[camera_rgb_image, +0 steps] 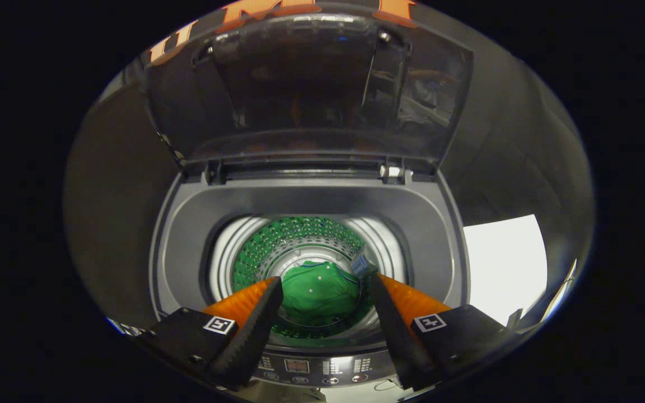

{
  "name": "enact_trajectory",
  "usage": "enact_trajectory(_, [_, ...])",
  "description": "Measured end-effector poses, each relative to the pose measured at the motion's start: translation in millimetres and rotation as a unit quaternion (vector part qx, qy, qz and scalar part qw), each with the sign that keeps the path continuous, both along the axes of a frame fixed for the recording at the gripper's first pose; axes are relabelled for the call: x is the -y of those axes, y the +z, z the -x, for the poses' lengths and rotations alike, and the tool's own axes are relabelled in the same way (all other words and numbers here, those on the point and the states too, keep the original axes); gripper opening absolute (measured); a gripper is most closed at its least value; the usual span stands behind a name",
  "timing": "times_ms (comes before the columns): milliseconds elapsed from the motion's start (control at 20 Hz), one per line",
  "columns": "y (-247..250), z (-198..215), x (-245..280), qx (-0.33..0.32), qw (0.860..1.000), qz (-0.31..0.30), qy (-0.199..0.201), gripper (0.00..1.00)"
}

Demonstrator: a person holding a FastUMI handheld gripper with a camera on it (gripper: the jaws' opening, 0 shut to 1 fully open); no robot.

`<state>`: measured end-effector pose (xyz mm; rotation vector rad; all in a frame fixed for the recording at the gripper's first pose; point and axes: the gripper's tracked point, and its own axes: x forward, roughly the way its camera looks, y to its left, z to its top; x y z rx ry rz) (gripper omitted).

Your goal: Put the clothes into the washing machine and then close the washing machine lid.

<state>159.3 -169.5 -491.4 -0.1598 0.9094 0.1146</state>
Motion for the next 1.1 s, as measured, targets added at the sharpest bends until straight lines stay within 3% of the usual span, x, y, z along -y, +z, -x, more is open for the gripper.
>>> enact_trajectory(350, [94, -6, 4, 0.059, 0.997, -0.04, -0.016, 1.0])
enact_trajectory(650, [167, -22, 0, 0.115, 0.993, -0.038, -0.012, 1.0])
enact_trajectory(1100, [257, -91, -44, 0.184, 0.981, -0.061, 0.013, 1.0])
